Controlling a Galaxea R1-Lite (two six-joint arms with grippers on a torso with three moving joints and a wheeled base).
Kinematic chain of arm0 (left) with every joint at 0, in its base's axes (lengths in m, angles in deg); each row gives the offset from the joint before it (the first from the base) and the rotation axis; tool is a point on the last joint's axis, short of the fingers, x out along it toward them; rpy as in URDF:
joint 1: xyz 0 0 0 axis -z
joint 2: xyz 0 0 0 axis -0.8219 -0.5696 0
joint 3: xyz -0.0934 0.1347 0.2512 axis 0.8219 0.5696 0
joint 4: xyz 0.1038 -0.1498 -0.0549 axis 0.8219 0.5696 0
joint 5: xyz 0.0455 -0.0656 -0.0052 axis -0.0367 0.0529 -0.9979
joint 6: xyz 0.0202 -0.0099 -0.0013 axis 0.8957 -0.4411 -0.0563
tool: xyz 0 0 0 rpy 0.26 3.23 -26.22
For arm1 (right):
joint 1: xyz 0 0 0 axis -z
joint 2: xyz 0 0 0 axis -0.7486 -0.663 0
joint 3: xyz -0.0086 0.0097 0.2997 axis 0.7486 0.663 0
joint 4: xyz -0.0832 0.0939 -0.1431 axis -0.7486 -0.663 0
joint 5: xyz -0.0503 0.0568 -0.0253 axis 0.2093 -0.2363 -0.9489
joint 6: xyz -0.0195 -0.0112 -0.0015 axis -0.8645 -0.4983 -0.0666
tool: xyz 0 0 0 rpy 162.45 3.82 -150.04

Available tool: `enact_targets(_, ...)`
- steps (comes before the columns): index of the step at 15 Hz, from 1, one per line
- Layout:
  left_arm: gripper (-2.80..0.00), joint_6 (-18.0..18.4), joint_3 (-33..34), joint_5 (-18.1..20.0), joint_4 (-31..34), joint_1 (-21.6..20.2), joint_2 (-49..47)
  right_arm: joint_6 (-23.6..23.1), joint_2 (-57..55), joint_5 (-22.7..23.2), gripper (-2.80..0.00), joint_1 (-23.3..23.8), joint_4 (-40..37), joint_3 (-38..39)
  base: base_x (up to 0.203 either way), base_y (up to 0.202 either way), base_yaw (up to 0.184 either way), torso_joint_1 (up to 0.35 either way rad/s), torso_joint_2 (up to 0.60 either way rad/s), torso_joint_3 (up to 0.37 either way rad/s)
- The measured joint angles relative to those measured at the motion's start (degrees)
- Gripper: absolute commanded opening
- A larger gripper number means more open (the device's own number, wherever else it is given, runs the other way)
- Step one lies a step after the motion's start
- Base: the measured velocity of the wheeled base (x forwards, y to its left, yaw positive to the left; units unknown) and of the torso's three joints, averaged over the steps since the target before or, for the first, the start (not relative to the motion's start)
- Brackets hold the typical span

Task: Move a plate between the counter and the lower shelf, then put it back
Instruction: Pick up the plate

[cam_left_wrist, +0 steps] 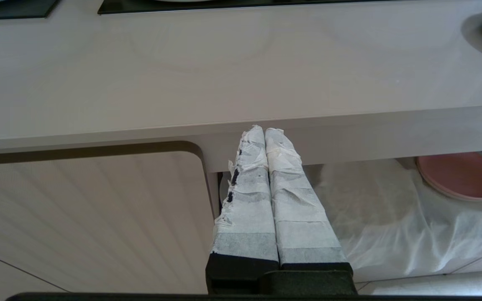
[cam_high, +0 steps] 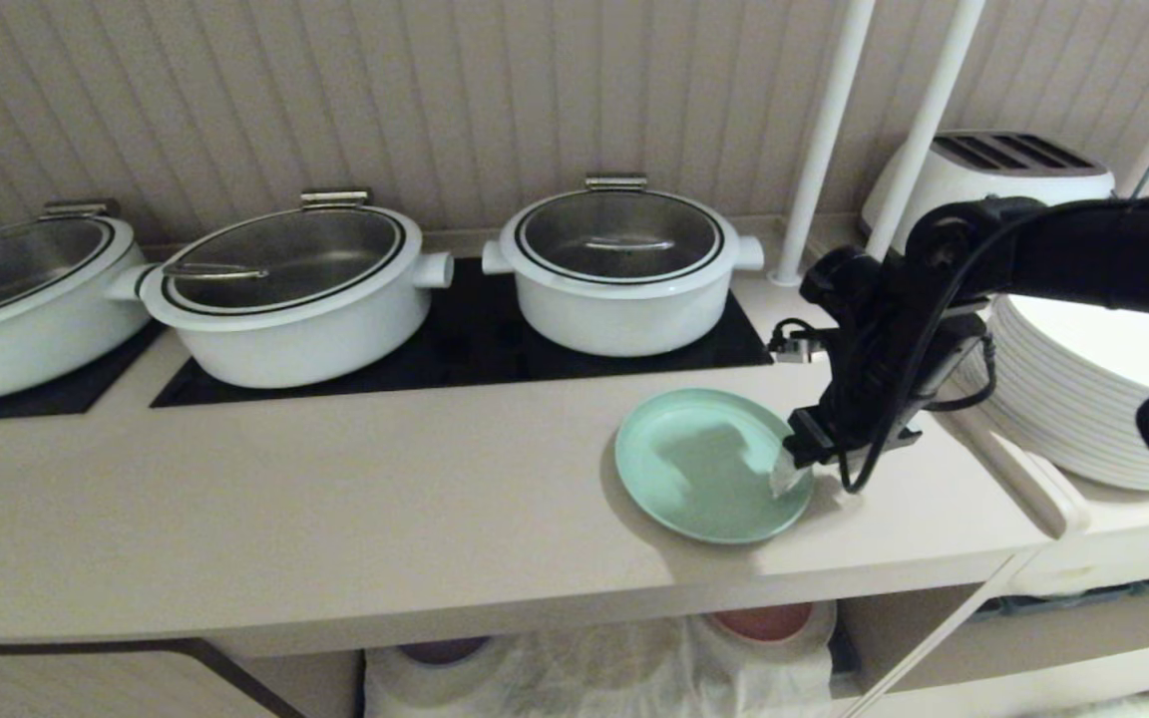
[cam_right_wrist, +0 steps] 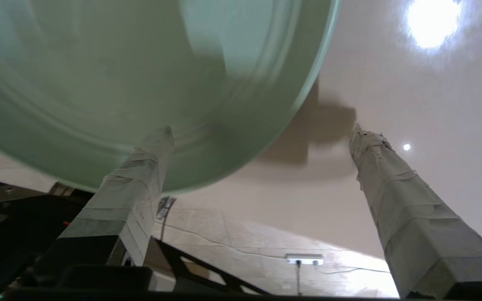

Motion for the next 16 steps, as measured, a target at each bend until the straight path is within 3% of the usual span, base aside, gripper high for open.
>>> enact_targets(9, -2.80, 0.0, 0.0, 0.0, 0.0, 0.0, 0.0, -1.7, -1.8, -0.3, 0.00, -0.1, 5.5, -0.3, 0.000, 0.000, 0.000, 0.000, 0.00, 0.000)
enact_targets(16, -2.80, 0.0, 0.0, 0.0, 0.0, 0.0, 0.0, -2.7, -2.2, -0.3, 0.00, -0.2, 5.6, -0.3, 0.000, 0.000, 0.000, 0.000, 0.00, 0.000)
